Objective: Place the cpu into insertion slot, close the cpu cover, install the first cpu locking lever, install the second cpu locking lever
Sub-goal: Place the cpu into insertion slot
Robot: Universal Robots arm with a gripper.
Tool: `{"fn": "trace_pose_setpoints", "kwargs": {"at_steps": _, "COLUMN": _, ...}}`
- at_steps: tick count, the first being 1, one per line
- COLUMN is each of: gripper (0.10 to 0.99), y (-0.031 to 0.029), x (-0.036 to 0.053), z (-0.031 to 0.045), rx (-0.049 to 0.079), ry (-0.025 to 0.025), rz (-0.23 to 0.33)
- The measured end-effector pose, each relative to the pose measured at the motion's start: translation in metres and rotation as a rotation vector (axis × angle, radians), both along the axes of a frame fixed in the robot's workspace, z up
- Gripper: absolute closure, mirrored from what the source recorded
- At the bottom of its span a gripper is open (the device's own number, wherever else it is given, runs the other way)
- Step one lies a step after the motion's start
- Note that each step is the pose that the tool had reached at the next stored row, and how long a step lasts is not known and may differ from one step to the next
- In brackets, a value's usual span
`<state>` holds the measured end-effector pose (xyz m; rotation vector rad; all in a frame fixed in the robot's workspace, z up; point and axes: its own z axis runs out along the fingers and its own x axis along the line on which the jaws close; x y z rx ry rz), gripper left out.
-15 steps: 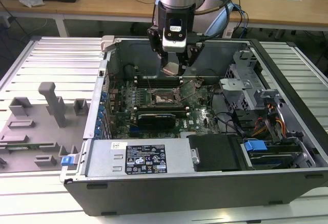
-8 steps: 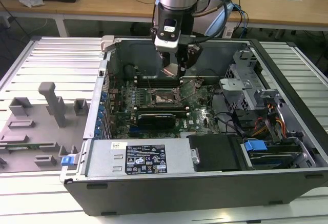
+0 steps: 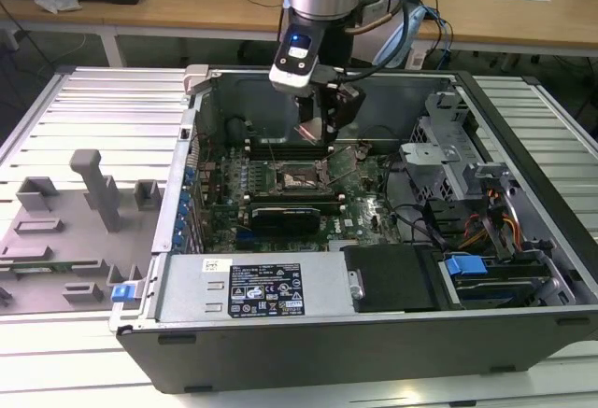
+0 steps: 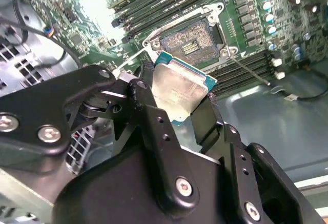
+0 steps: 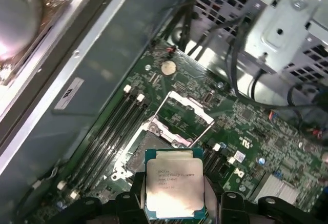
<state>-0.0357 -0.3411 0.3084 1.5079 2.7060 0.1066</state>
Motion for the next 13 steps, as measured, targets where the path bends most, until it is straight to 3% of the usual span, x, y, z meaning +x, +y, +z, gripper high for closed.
{"fn": "trace_pose_setpoints", "kwargs": {"at_steps": 9, "gripper": 0.545, "y": 0.0, "x": 0.0, "z": -0.0046, "rx": 0.0, "ry": 0.0001, "rz": -0.173}}
{"fn": "trace_pose_setpoints", "kwargs": {"at_steps": 13, "gripper": 0.545, "y": 0.0, "x": 0.0, "z": -0.0103, "rx": 0.0, "ry": 0.0, "rz": -0.298}}
